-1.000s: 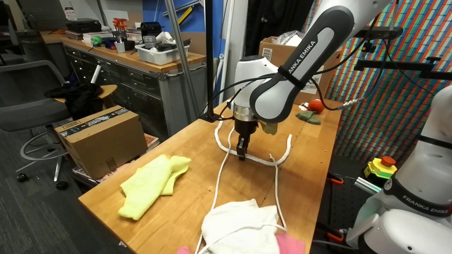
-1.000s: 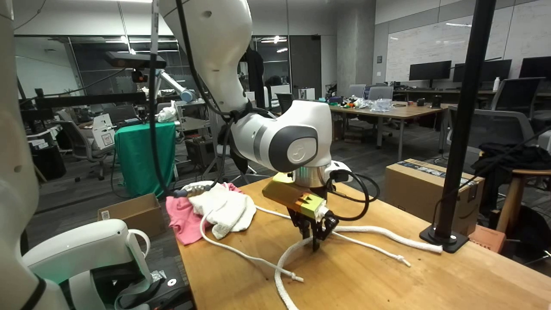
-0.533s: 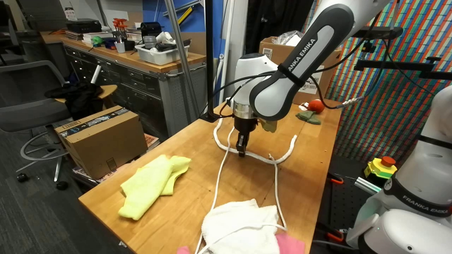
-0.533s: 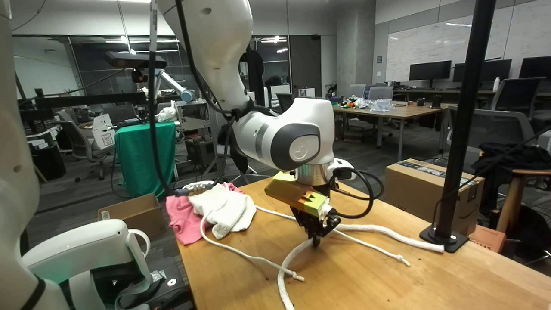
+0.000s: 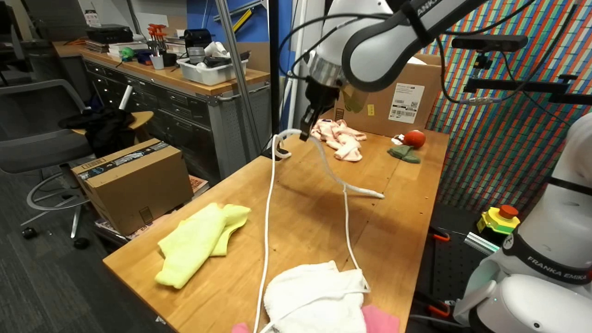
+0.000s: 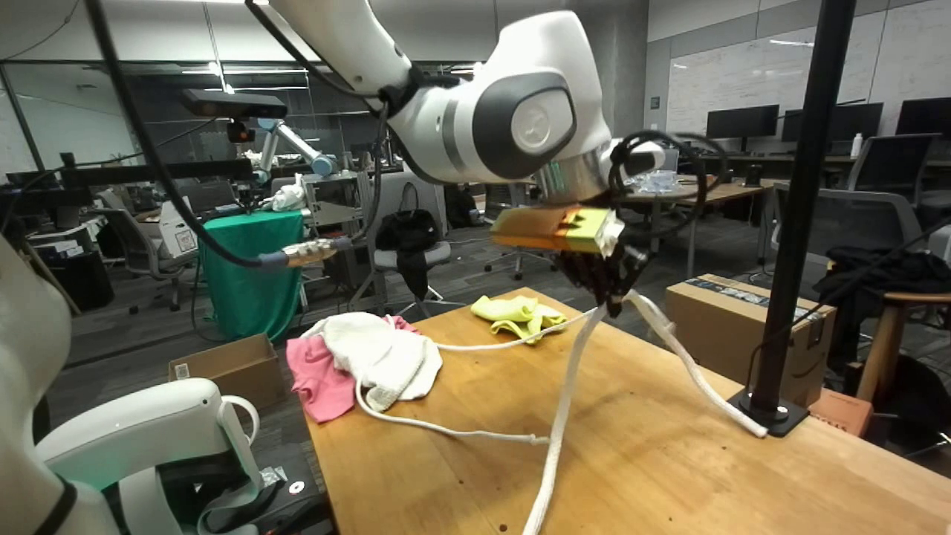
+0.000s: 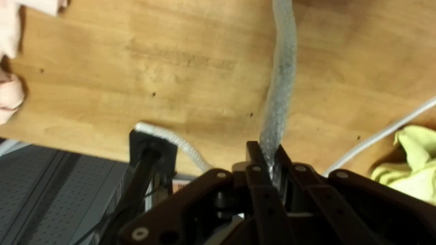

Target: Separate all the items on the table.

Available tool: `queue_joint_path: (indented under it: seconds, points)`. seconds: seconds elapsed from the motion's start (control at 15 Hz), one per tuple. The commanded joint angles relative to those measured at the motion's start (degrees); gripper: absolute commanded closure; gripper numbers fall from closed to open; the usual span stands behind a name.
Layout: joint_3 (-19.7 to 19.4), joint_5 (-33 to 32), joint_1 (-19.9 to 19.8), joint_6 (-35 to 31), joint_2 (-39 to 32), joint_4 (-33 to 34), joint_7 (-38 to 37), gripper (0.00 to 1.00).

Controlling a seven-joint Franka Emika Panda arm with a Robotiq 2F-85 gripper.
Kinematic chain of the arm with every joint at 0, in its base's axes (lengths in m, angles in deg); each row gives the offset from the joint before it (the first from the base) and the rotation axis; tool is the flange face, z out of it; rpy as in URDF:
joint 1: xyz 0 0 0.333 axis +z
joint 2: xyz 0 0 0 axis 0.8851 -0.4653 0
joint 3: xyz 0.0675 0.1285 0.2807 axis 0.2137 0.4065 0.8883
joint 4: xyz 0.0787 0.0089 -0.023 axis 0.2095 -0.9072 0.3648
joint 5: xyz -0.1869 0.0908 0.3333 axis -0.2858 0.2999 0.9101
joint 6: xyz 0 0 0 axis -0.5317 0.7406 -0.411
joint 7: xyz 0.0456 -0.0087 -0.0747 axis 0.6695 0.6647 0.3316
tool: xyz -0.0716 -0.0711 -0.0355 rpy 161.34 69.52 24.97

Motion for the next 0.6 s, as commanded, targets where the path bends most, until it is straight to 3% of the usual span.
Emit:
queue_joint_path:
  seconds: [0.0, 0.53]
  points:
    - [-0.33, -2.85, -1.61, -2.54, 6.93, 0.97, -4.46, 0.93]
    - [1.02, -8.15, -7.09, -10.55, 11.06, 2.52, -14.77, 0.93]
